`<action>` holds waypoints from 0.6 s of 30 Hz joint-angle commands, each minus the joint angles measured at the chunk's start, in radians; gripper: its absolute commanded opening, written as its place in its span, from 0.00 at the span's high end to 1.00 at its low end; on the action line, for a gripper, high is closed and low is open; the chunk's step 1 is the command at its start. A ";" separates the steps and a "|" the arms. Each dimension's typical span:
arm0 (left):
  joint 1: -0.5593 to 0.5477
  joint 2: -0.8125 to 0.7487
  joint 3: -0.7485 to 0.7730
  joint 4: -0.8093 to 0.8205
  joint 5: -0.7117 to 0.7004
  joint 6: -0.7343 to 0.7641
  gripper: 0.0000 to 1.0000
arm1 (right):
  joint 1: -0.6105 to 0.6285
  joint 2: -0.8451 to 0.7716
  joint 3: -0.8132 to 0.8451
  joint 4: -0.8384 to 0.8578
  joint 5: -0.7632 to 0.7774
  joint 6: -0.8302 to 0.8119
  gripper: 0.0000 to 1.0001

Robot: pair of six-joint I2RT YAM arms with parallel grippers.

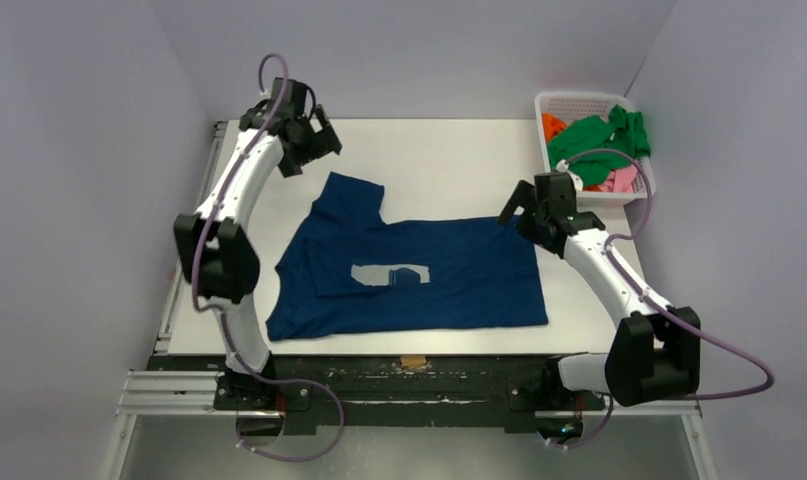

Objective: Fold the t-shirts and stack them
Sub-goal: Fold the flattened tshirt in 1/3 of the way, then grab the side of the flattened tshirt furthest away from the robot with both arms

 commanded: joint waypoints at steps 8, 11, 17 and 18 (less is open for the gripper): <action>0.075 0.599 0.448 0.277 0.332 0.141 0.00 | -0.020 0.140 0.082 0.065 -0.027 -0.058 0.05; 0.074 0.655 0.480 0.259 0.336 0.120 0.00 | -0.021 0.154 0.081 0.067 -0.032 -0.066 0.05; 0.064 0.697 0.450 0.233 0.325 0.088 0.00 | -0.021 0.159 0.081 0.067 -0.035 -0.071 0.06; 0.064 0.705 0.452 0.225 0.349 0.084 0.00 | -0.020 0.159 0.079 0.070 -0.037 -0.072 0.06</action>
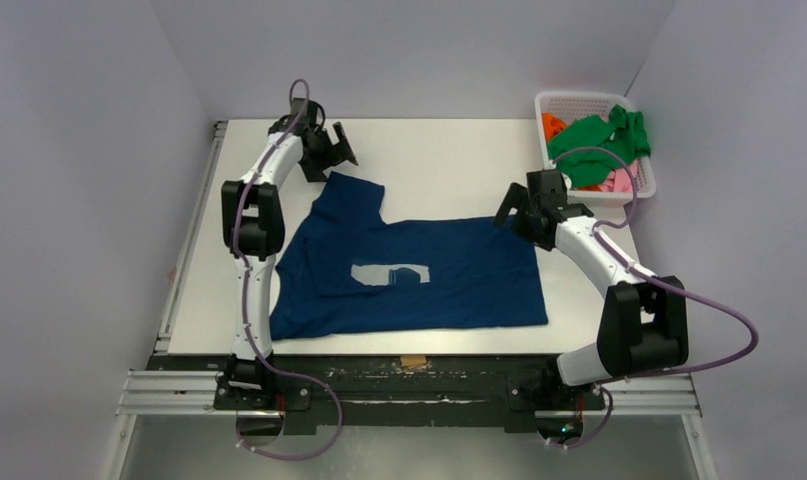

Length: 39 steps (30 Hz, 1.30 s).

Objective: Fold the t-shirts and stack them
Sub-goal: Grab the side of the flattened tshirt furthest away from the robot with both arms

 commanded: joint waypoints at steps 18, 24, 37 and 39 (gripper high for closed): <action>-0.145 0.082 0.167 -0.432 -0.281 0.075 0.49 | -0.006 -0.025 0.002 0.020 -0.011 -0.006 0.08; -0.146 0.066 0.177 -0.414 -0.337 0.075 0.74 | -0.006 0.010 0.007 0.029 -0.008 -0.006 0.10; -0.174 -0.043 0.152 -0.258 -0.275 0.287 1.00 | -0.006 0.442 0.458 -0.195 0.322 0.062 0.15; -0.187 -0.090 0.097 -0.236 -0.294 0.326 1.00 | -0.008 0.509 0.545 -0.237 0.342 0.083 0.15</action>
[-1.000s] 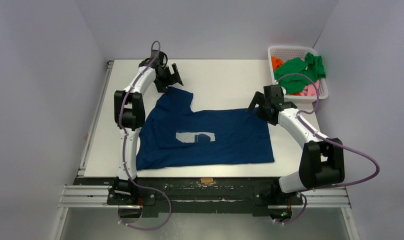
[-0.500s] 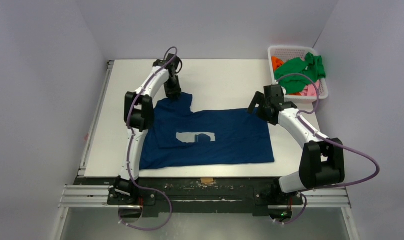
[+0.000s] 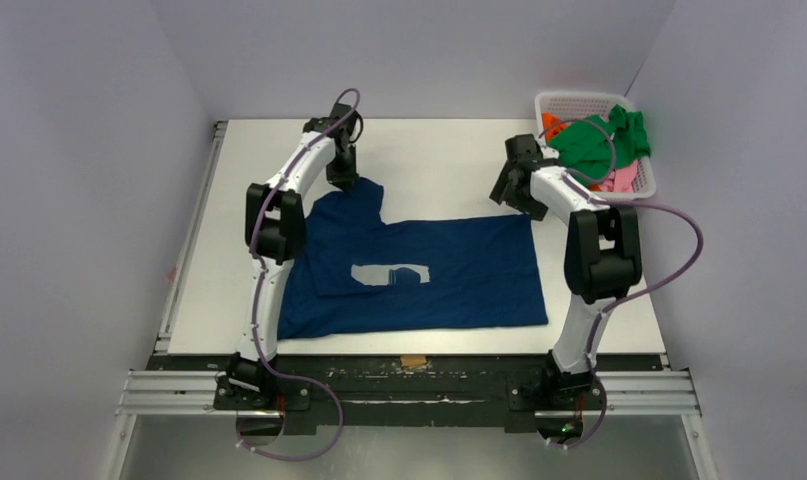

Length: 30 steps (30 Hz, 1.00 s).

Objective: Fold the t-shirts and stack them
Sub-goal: Grab the side of the flattened tshirt furthest away from the robot with both arms

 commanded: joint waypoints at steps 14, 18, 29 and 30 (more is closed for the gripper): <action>-0.063 -0.392 -0.363 0.161 0.012 0.176 1.00 | -0.014 0.204 0.208 -0.190 0.163 0.099 0.41; -0.067 -0.468 -0.473 0.209 0.010 0.199 1.00 | -0.014 0.180 0.182 -0.164 0.158 0.084 0.76; -0.115 -0.752 -0.810 0.372 0.028 0.258 1.00 | 0.017 -0.024 0.052 -0.051 0.089 -0.035 0.99; -0.121 -0.777 -0.844 0.381 0.018 0.261 1.00 | 0.021 -0.056 0.023 -0.038 0.081 -0.038 0.99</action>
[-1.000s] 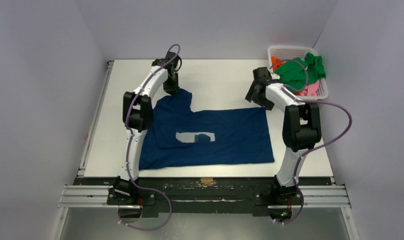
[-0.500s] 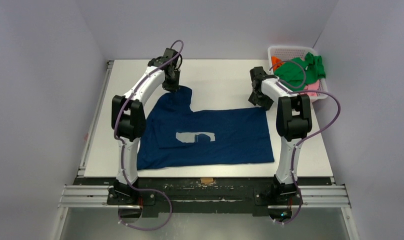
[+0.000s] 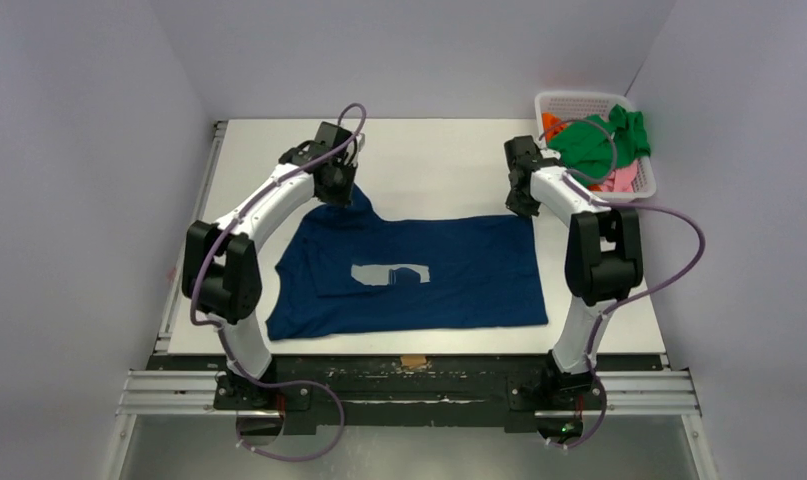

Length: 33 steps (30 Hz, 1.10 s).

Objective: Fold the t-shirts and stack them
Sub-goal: Grab the side of the flattened tshirt furthest away from the robot with both arms, then fold the other side of the tshirt into a rectangle

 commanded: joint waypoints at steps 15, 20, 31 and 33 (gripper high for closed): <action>-0.167 -0.551 -0.578 0.206 -0.262 -0.140 1.00 | 0.047 -0.486 -0.434 0.118 -0.091 -0.082 0.99; -0.218 -0.638 -0.660 0.127 -0.320 -0.233 1.00 | 0.045 -0.518 -0.452 0.083 -0.019 -0.092 0.99; -0.372 -0.819 -0.804 -0.075 -0.491 -0.476 1.00 | 0.026 -0.525 -0.475 0.092 0.014 -0.091 0.98; -0.399 -0.826 -0.821 -0.102 -0.494 -0.522 1.00 | 0.024 -0.517 -0.475 0.100 0.009 -0.089 0.97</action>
